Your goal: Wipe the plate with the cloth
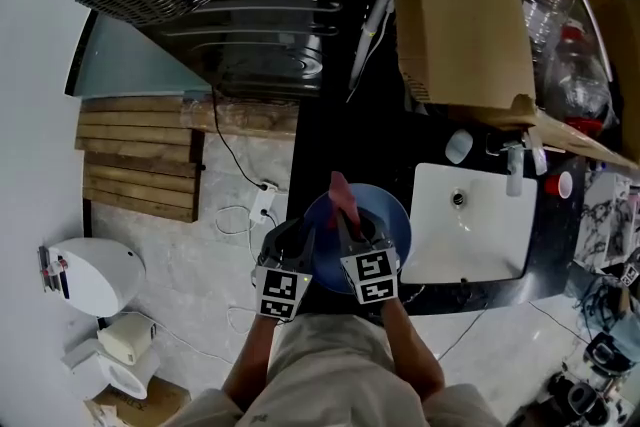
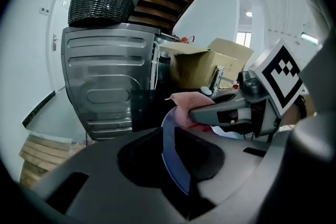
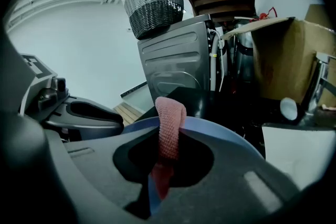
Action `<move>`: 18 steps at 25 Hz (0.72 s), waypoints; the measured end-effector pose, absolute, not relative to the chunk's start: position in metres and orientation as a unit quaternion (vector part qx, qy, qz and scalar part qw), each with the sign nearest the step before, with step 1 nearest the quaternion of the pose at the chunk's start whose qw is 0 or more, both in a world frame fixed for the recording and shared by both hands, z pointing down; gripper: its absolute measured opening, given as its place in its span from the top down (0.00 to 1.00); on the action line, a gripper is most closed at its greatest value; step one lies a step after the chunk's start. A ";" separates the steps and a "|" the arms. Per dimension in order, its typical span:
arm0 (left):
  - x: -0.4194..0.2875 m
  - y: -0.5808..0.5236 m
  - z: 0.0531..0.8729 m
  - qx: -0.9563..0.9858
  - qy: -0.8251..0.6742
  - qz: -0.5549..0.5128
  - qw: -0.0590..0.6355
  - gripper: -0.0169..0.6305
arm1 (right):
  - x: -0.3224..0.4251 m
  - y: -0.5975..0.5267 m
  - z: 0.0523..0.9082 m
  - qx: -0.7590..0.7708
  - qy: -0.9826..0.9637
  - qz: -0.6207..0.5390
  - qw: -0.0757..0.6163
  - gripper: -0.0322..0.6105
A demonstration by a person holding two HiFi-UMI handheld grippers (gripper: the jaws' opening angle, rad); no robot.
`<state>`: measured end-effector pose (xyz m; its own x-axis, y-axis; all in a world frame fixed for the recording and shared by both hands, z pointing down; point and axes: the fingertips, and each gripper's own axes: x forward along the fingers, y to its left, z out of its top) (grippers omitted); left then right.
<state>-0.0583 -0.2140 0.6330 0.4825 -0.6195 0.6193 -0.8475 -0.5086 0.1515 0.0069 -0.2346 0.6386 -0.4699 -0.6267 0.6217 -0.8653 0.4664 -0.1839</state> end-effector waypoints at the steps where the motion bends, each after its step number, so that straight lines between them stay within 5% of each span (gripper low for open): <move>1: -0.058 -0.214 0.635 0.830 -0.441 0.255 0.227 0.87 | 0.010 -0.235 0.641 0.458 -0.816 0.251 0.248 0.91; 18: -0.058 -0.216 0.640 0.828 -0.441 0.263 0.227 0.87 | 0.070 -0.226 0.656 0.522 -0.750 0.281 0.295 0.91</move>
<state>-0.0580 -0.2164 0.6396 0.4729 -0.6103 0.6356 -0.8491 -0.5082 0.1438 0.0697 -0.2259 0.6557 -0.2813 -0.6172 0.7348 -0.9480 0.2976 -0.1130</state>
